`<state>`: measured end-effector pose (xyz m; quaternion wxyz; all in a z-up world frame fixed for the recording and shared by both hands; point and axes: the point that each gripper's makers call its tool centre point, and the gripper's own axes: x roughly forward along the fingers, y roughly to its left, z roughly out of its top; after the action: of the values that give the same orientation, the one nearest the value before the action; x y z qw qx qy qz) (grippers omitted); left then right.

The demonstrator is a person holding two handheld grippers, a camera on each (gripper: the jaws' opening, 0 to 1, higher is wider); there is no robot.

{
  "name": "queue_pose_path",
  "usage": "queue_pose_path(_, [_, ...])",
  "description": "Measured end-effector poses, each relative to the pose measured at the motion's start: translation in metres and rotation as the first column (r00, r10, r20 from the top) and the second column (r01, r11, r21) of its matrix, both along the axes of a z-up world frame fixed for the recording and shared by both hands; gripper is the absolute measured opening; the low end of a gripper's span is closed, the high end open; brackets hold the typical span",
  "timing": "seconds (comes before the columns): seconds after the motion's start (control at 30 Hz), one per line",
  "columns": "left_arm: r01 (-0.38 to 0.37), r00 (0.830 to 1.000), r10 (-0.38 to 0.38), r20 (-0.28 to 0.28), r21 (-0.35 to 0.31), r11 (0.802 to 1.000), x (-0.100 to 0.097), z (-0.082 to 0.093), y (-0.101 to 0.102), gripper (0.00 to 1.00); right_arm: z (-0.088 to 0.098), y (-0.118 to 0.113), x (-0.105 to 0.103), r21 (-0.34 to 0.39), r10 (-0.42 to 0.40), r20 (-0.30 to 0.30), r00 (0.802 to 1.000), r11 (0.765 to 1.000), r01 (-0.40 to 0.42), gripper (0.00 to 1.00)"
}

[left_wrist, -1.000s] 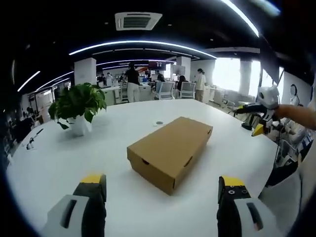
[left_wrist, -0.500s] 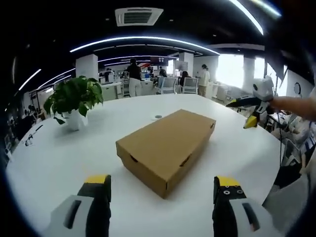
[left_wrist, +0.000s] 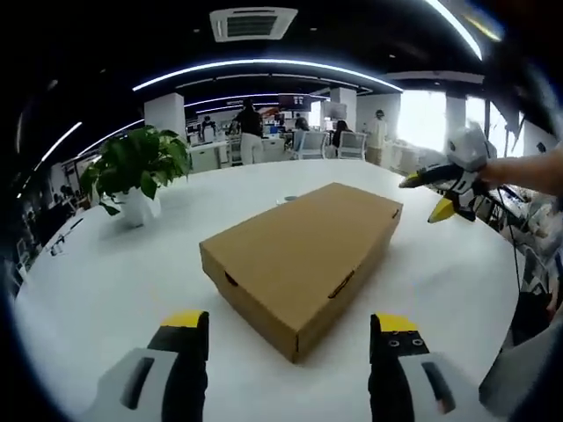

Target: Operate the shoe box by opening the lid, removing the specified soft item, and placing it in the target area until the item is outside and the box remains undamaged.

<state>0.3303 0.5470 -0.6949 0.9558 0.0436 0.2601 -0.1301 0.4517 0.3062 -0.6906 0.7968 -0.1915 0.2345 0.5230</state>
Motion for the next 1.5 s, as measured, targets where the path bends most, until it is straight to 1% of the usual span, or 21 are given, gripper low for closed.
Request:
queue_pose_path(0.3, [-0.011, 1.000, 0.011, -0.006, -0.011, 1.000, 0.015, -0.008, -0.011, 0.69, -0.013, 0.016, 0.011, 0.001, 0.027, -0.025, 0.999, 1.000, -0.027, 0.60])
queue_pose_path(0.43, [-0.013, 1.000, 0.013, -0.014, 0.004, 1.000, 0.016, -0.010, -0.013, 0.66, -0.016, 0.020, 0.013, -0.004, 0.039, -0.030, 0.999, 0.999, -0.039, 0.55])
queue_pose_path(0.57, [-0.026, 0.999, 0.026, -0.022, -0.002, 1.000, 0.016, -0.013, -0.013, 0.63, -0.017, 0.023, 0.015, -0.012, 0.058, -0.020, 0.998, 0.998, -0.058, 0.50])
queue_pose_path(0.67, [-0.032, 0.999, 0.032, -0.031, -0.005, 0.999, 0.017, -0.017, -0.013, 0.61, -0.018, 0.027, 0.016, -0.005, 0.067, -0.029, 0.997, 0.998, -0.067, 0.46])
queue_pose_path(0.77, [-0.031, 0.999, 0.031, -0.034, -0.007, 0.999, 0.019, -0.018, -0.015, 0.58, -0.020, 0.028, 0.019, -0.008, 0.081, -0.043, 0.996, 0.997, -0.082, 0.46])
queue_pose_path(0.83, [-0.034, 0.999, 0.034, -0.039, -0.003, 0.999, 0.021, -0.020, -0.014, 0.58, -0.021, 0.028, 0.017, -0.007, 0.088, -0.051, 0.995, 0.996, -0.088, 0.45])
queue_pose_path(1.07, [-0.055, 0.998, 0.054, -0.045, -0.004, 0.999, 0.026, -0.022, -0.012, 0.58, -0.022, 0.030, 0.014, -0.007, 0.110, -0.051, 0.993, 0.994, -0.111, 0.43])
queue_pose_path(1.33, [-0.052, 0.998, 0.052, -0.047, 0.002, 0.999, 0.025, -0.021, -0.011, 0.57, -0.022, 0.031, 0.012, -0.006, 0.102, -0.060, 0.993, 0.995, -0.103, 0.42])
queue_pose_path(1.5, [-0.037, 0.998, 0.038, -0.048, 0.023, 0.999, 0.023, -0.021, -0.011, 0.55, -0.023, 0.031, 0.012, -0.010, 0.086, -0.061, 0.994, 0.996, -0.087, 0.43])
